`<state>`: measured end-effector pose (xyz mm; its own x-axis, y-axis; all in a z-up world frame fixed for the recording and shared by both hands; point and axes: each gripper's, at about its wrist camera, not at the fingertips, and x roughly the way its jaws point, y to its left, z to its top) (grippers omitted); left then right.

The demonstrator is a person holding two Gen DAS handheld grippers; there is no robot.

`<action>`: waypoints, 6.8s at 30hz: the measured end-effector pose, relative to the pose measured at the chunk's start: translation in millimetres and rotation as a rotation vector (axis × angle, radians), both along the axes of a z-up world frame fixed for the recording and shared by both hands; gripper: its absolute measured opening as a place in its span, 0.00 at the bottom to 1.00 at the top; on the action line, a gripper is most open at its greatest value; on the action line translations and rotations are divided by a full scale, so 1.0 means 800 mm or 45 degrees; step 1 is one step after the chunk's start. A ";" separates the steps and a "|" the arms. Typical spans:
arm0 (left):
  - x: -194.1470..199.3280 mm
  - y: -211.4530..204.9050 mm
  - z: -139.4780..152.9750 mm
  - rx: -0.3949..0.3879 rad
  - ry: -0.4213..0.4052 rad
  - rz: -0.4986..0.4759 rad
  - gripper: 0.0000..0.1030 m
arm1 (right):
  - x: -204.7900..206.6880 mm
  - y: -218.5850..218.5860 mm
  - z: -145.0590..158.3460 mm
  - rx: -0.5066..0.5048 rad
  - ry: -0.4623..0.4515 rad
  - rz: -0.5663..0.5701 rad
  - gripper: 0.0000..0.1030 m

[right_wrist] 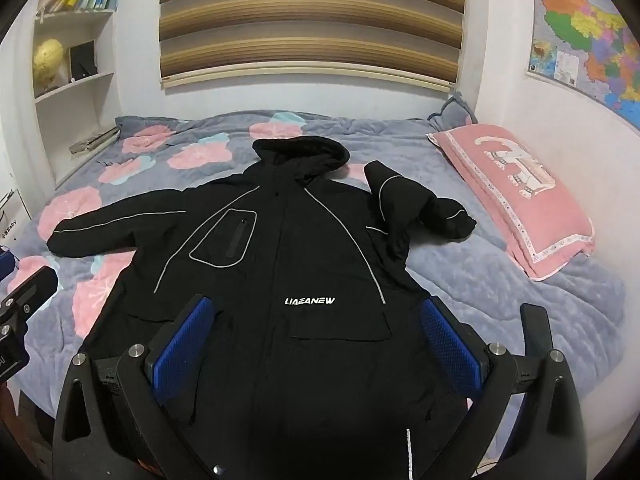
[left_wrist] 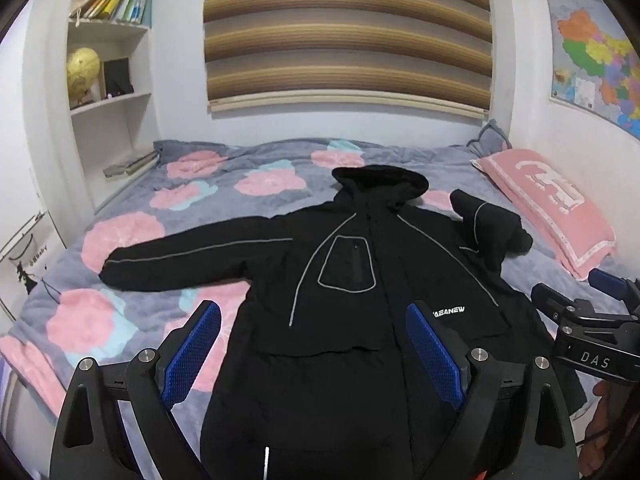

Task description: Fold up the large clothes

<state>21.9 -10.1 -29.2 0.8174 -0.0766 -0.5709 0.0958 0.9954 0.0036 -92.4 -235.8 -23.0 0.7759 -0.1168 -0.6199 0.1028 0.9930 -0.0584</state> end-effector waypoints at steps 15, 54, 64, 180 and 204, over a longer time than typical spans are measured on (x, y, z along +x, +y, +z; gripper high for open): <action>0.013 -0.009 -0.021 -0.016 0.058 -0.021 0.91 | 0.015 0.005 -0.014 0.024 0.055 0.023 1.00; 0.021 0.000 -0.044 -0.061 0.121 0.011 0.91 | 0.018 0.009 -0.037 0.055 0.121 0.051 1.00; 0.023 -0.004 -0.050 -0.060 0.138 0.008 0.91 | 0.017 0.005 -0.039 0.065 0.123 0.041 1.00; 0.282 0.065 -0.158 -0.167 0.116 -0.431 0.65 | 0.309 0.030 -0.231 0.205 0.155 0.304 1.00; 0.281 0.154 -0.143 -0.095 0.079 -0.130 0.65 | 0.432 0.129 -0.195 0.498 0.299 0.413 0.32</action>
